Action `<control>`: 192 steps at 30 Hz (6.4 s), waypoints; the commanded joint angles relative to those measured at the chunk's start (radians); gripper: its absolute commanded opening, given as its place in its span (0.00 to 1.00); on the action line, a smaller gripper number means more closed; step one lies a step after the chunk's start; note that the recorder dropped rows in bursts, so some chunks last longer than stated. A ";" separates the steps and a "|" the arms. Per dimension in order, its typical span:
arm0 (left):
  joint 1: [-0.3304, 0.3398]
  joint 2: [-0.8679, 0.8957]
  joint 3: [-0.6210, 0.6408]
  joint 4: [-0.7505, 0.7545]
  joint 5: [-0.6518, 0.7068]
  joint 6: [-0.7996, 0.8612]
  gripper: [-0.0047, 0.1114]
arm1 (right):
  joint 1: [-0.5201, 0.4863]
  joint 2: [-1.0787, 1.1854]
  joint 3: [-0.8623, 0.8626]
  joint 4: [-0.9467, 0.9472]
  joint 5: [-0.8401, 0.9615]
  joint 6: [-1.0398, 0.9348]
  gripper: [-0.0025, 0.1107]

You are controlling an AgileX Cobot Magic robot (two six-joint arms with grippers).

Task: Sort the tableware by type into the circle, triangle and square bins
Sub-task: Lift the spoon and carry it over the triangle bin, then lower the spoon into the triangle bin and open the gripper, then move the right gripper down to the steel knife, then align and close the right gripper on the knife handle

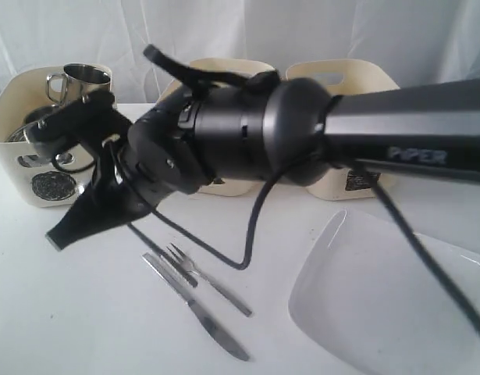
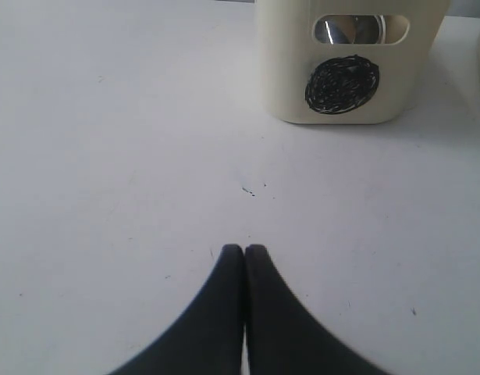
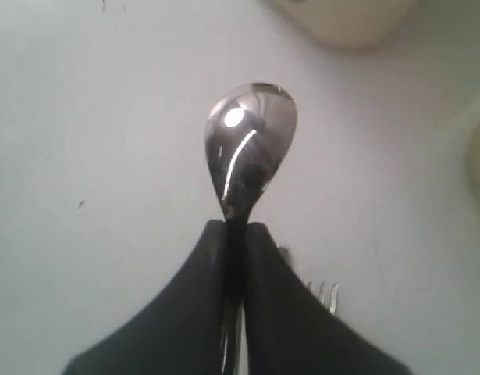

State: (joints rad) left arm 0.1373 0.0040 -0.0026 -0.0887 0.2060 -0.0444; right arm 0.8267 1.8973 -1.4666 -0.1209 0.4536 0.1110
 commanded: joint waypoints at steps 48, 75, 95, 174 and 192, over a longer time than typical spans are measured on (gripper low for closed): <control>0.000 -0.004 0.003 -0.006 -0.005 -0.002 0.04 | -0.276 0.224 -0.280 -1.373 -0.327 0.721 0.02; 0.000 -0.004 0.003 -0.006 -0.005 -0.002 0.04 | -0.318 0.226 -0.277 -1.372 -0.319 0.793 0.23; 0.000 -0.004 0.003 -0.006 -0.005 -0.002 0.04 | -0.318 0.164 -0.277 -1.134 -0.045 0.793 0.28; 0.000 -0.004 0.003 -0.006 -0.005 -0.002 0.04 | -0.160 0.348 -0.229 0.322 0.625 -0.256 0.02; 0.000 -0.004 0.003 -0.006 -0.005 -0.002 0.04 | -0.160 0.159 -0.229 0.318 0.507 -0.238 0.02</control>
State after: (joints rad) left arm 0.1373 0.0040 -0.0026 -0.0887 0.2060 -0.0444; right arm 0.6683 2.1069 -1.7022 0.2034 0.9914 -0.1321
